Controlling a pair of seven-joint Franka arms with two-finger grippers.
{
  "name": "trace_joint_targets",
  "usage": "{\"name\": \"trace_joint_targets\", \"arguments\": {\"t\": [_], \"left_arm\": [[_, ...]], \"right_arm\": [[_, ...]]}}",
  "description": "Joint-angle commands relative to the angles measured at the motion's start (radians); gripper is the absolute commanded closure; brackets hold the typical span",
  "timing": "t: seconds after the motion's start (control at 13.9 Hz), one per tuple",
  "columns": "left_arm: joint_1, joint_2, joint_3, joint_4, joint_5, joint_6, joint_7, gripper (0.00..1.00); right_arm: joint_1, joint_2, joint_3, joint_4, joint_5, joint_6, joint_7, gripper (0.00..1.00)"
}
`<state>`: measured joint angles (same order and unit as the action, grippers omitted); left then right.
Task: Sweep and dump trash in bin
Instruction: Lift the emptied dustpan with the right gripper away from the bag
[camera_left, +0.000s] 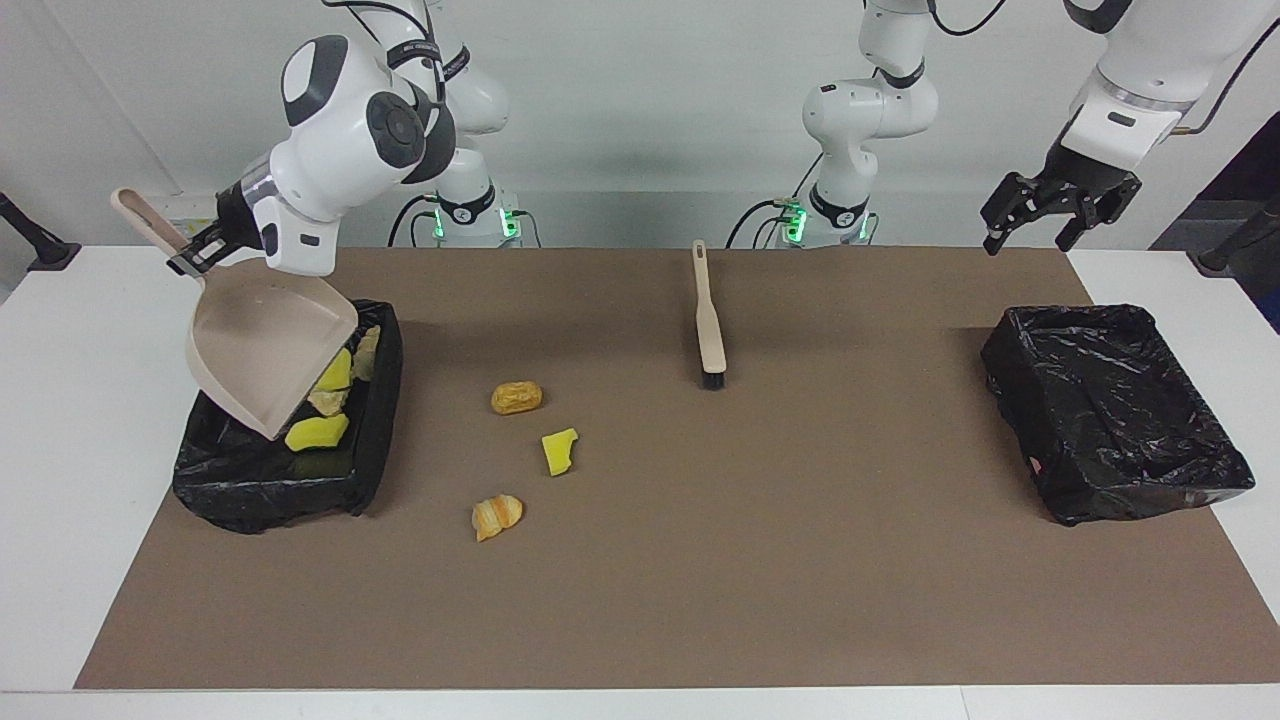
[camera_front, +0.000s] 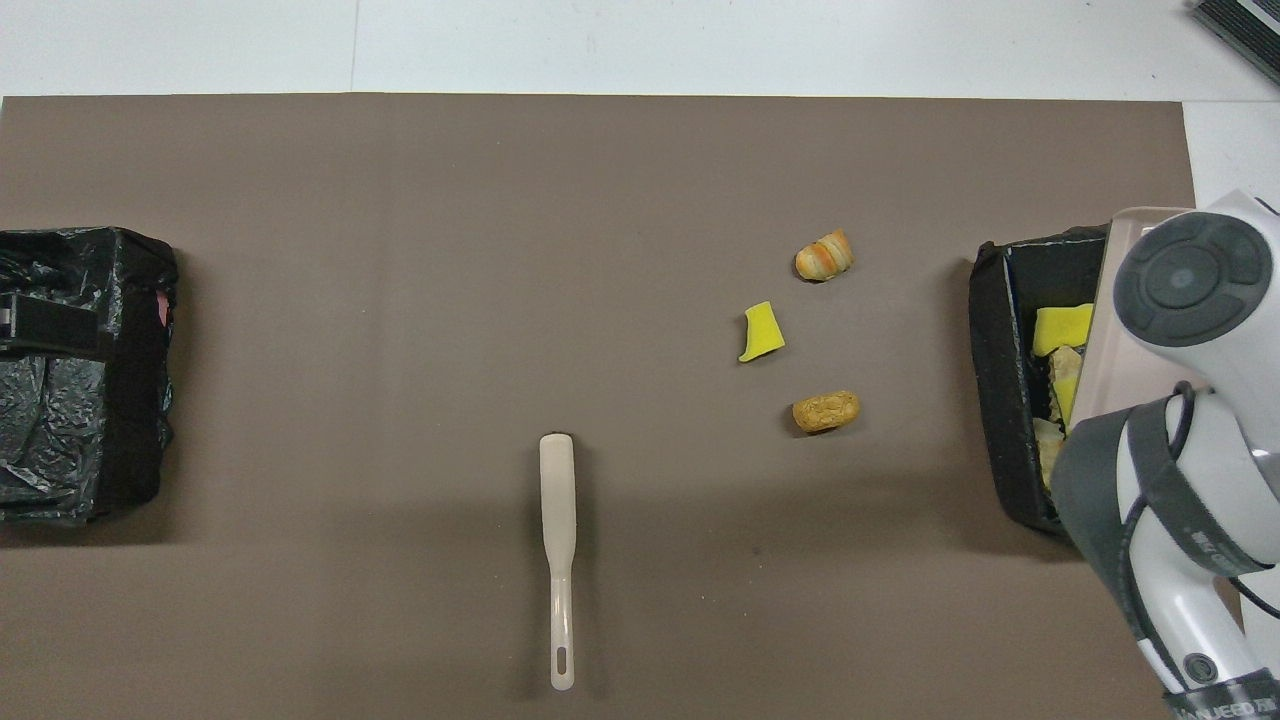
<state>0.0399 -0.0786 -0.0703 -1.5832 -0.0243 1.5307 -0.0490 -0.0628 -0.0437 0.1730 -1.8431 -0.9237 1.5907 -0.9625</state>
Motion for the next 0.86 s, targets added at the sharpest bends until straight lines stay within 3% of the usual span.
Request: {"name": "trace_joint_targets", "arguments": {"t": [0.0, 0.36, 0.5, 0.79], "left_arm": [[0.002, -0.016, 0.000, -0.011, 0.014, -0.014, 0.001, 0.00], [0.003, -0.016, 0.000, -0.017, 0.014, -0.012, 0.005, 0.00], [0.003, -0.016, 0.000, -0.017, 0.014, -0.012, 0.006, 0.00], [0.003, -0.016, 0.000, -0.021, 0.014, -0.012, 0.008, 0.00]], "right_arm": [[-0.015, -0.001, 0.000, 0.031, 0.167, 0.012, 0.164, 1.00], [0.023, 0.005, 0.014, 0.042, 0.422, 0.080, 0.394, 1.00], [0.067, 0.007, 0.016, 0.045, 0.460, 0.080, 0.503, 1.00], [0.165, 0.094, 0.016, 0.166, 0.560, 0.066, 0.721, 1.00]]}}
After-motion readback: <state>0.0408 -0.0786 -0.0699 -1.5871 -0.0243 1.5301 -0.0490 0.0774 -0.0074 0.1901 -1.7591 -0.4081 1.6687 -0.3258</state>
